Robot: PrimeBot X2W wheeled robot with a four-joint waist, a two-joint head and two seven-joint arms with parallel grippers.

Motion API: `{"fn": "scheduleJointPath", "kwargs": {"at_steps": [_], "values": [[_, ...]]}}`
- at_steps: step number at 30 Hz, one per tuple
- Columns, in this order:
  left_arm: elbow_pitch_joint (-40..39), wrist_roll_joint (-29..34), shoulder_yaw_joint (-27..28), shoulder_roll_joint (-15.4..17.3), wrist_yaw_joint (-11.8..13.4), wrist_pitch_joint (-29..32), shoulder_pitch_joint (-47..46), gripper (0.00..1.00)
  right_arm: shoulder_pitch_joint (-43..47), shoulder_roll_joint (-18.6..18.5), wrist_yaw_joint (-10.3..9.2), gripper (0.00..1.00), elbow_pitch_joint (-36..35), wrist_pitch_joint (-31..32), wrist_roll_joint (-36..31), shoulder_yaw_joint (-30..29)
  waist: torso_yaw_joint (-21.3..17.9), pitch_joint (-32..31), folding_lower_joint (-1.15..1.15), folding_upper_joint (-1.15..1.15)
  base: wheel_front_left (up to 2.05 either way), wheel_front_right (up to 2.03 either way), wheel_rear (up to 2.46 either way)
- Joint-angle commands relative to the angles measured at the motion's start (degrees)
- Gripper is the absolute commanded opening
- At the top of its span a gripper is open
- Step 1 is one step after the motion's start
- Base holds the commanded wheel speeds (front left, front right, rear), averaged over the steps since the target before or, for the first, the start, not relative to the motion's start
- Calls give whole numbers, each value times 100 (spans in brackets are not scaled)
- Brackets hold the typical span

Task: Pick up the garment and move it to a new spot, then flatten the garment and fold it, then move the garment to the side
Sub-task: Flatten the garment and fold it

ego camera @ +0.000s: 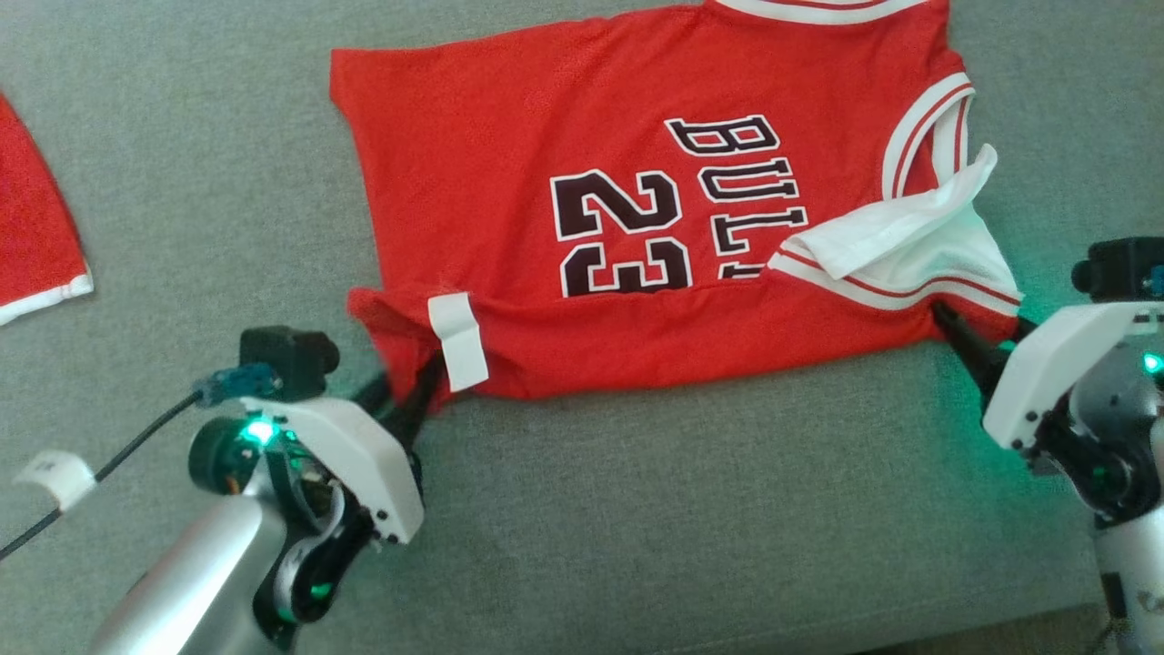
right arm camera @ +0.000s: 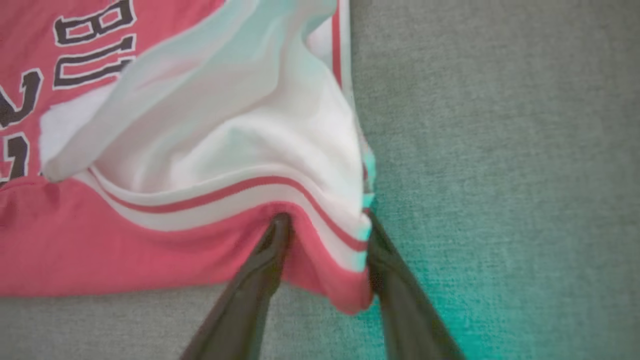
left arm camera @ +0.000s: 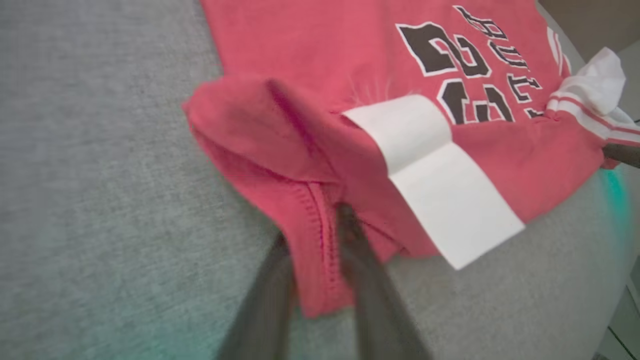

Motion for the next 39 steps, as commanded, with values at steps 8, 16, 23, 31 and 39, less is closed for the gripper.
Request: {"fn": "scheduleJointPath", "kwargs": {"at_steps": [8, 16, 23, 31, 39], "values": [[-127, -579, 182, 18, -341, 117, 76, 0, -48, -278, -4, 0, -80, 219, 565, 108, 94, -210, 0, 0, 0, 0, 0], [-1085, -1057, 428, 391, -413, 246, 566, 0, 221, -1288, -4, 0, -571, 1010, 988, -253, 278, -385, 0, 0, 0, 0, 0], [-1530, -1105, 129, 381, -341, 201, 1279, 0, 1040, -1907, -4, 0, -947, 1657, 1221, -423, 457, -427, 0, 0, 0, 0, 0], [-1147, -919, -95, 100, -272, -239, 1707, 100, 1705, -1966, -4, 100, -1065, 1359, 887, -335, 525, -528, 0, 0, 0, 0, 0], [-1288, -600, 464, 439, 91, -496, 1372, 100, 1097, -2174, -4, 100, -1737, 763, 1003, -824, 535, -308, 0, 0, 0, 0, 0]]}}
